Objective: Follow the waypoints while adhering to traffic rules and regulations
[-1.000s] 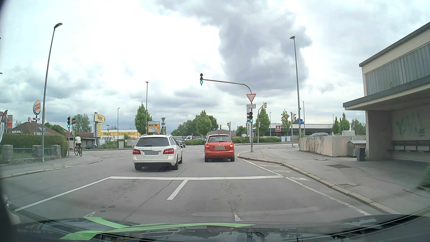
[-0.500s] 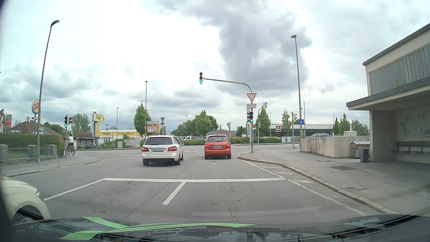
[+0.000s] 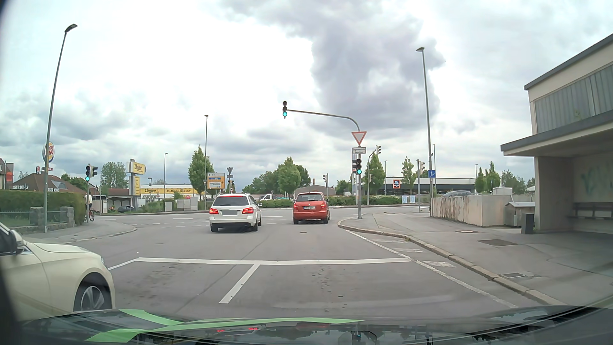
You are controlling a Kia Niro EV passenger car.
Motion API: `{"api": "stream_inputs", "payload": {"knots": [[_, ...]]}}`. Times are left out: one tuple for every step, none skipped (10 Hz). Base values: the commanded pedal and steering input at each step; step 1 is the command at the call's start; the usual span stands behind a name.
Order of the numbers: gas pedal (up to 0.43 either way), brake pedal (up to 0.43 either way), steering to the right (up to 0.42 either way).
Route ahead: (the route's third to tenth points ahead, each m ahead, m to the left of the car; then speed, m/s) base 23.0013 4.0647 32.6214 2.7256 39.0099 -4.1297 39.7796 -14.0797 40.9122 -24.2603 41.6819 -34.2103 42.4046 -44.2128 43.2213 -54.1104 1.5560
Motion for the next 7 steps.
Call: {"api": "stream_inputs", "payload": {"knots": [[0.157,0.0,-0.011],[0.157,0.0,-0.014],[0.157,0.0,-0.016],[0.157,0.0,-0.017],[0.157,0.0,-0.019],[0.157,0.0,-0.023],[0.157,0.0,-0.026]]}}
